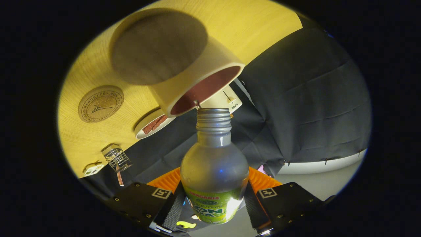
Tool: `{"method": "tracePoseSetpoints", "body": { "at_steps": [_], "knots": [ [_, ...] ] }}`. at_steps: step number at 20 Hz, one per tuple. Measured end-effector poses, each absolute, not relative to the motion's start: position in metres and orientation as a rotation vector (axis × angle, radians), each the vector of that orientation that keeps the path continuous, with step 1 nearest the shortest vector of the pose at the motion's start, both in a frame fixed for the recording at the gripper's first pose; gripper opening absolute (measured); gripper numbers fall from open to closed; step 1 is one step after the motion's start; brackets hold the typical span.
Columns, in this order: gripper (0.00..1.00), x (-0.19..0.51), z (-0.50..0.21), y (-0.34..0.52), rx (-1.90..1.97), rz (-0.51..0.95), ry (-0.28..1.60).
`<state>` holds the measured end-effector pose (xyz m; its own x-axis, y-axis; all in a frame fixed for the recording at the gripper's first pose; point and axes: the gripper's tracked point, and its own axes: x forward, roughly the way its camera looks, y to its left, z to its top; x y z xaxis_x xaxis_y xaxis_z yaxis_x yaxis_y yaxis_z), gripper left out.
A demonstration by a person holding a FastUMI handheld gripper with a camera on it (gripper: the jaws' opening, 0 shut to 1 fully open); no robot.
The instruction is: Take the bottle from table, then pour the juice into the cup, finally place the bottle on the coaster
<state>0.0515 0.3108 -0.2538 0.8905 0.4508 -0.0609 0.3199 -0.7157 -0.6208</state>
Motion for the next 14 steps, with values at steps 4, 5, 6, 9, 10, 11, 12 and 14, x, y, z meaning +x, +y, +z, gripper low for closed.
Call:
{"method": "tracePoseSetpoints", "body": {
  "at_steps": [4, 5, 6, 9, 10, 11, 12, 14],
  "knots": [
    [0.81, 0.0496, -0.2572, 0.3192, -2.4, 0.291, -0.545],
    [0.81, 0.0484, -0.259, 0.3194, -2.404, 0.292, -0.548],
    [0.81, 0.0471, -0.2586, 0.32, -2.406, 0.29, -0.556],
    [0.81, 0.0481, -0.2601, 0.3184, -2.399, 0.297, -0.548],
    [0.81, 0.0479, -0.2608, 0.3187, -2.397, 0.299, -0.548],
    [0.81, 0.0479, -0.2608, 0.3198, -2.394, 0.3, -0.553],
    [0.81, 0.0479, -0.2613, 0.3194, -2.394, 0.301, -0.553],
    [0.8, 0.0474, -0.262, 0.3186, -2.387, 0.3, -0.55]
  ]
}}
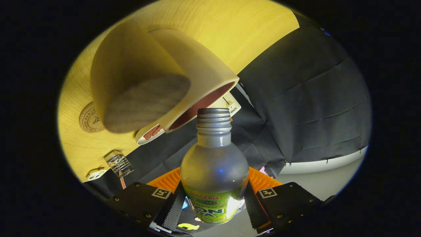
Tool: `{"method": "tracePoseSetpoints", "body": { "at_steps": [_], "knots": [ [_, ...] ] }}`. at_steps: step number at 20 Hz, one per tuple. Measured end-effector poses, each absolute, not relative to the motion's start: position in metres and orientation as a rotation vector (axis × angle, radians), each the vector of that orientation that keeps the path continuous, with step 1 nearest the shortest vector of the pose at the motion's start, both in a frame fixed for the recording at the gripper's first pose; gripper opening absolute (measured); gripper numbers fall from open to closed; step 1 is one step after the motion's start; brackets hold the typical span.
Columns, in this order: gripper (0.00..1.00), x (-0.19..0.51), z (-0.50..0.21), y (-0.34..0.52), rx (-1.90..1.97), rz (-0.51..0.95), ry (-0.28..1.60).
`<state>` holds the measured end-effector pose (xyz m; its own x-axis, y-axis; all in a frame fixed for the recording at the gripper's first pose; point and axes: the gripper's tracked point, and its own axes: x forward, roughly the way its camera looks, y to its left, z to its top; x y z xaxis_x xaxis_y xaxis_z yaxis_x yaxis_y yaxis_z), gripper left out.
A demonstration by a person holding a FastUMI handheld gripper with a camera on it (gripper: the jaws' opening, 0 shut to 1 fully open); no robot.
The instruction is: Take the bottle from table, then pour the juice into the cup, finally place the bottle on the coaster
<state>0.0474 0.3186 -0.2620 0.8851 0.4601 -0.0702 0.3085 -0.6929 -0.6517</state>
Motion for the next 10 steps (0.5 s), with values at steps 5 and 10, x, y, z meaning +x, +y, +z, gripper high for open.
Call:
{"method": "tracePoseSetpoints", "body": {
  "at_steps": [5, 10],
  "knots": [
    [0.81, 0.0475, -0.2647, 0.3139, -2.325, 0.293, -0.519],
    [0.81, 0.0496, -0.2646, 0.3093, -2.25, 0.291, -0.475]
  ]
}}
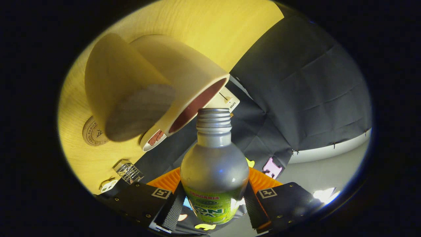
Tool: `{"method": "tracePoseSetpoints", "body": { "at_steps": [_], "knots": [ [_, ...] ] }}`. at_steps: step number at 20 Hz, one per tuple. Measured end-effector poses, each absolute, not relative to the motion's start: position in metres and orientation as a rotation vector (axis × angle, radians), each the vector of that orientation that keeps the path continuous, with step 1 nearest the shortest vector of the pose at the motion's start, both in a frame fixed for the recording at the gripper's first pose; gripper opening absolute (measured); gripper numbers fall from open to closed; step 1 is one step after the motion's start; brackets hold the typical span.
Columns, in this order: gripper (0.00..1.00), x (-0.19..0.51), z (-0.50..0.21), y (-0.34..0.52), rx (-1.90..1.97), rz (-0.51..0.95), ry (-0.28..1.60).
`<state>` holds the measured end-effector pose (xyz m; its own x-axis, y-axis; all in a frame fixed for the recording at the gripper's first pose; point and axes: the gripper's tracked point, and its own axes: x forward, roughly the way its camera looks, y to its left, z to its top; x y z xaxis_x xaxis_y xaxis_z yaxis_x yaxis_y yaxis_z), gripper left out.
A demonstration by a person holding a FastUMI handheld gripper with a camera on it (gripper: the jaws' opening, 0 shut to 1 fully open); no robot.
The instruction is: Take the bottle from table, then pour the juice into the cup, finally place the bottle on the coaster
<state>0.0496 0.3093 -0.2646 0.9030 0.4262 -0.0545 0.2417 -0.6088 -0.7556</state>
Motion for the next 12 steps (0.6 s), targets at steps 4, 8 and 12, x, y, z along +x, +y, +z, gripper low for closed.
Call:
{"method": "tracePoseSetpoints", "body": {
  "at_steps": [4, 8, 12],
  "knots": [
    [0.81, 0.047, -0.268, 0.305, -2.179, 0.293, -0.445],
    [0.81, 0.046, -0.27, 0.304, -2.093, 0.292, -0.419],
    [0.8, 0.05, -0.283, 0.296, -1.975, 0.319, -0.32]
  ]
}}
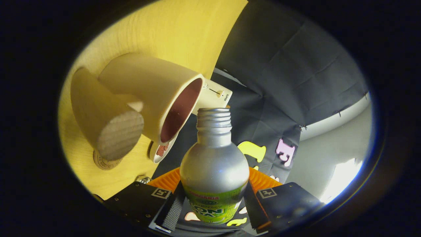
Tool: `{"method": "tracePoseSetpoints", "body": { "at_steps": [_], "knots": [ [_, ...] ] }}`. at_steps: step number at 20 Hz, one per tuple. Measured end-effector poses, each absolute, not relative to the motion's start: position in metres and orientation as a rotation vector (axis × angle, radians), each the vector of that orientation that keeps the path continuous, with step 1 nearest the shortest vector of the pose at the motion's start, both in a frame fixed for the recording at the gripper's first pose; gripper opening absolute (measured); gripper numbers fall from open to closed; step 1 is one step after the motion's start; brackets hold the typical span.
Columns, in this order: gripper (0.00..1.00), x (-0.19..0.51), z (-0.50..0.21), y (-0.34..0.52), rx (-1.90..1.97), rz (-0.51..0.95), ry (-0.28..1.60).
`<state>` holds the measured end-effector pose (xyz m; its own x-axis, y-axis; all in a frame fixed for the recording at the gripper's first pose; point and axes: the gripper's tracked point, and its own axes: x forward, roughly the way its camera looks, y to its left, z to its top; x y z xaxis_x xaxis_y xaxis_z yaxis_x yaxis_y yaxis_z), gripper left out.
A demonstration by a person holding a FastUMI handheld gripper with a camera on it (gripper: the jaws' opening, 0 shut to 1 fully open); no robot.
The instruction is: Take the bottle from table, then pour the juice into the cup, finally place the bottle on the coaster
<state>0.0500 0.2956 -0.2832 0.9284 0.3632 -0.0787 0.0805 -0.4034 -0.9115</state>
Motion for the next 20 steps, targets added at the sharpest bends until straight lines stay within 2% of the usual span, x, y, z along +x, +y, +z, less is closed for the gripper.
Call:
{"method": "tracePoseSetpoints", "body": {
  "at_steps": [6, 15, 20],
  "knots": [
    [0.81, 0.057, -0.281, 0.28, -1.78, 0.29, -0.233],
    [0.8, 0.064, -0.314, 0.247, -1.408, 0.329, 0.078],
    [0.81, 0.064, -0.316, 0.236, -1.323, 0.306, 0.113]
  ]
}}
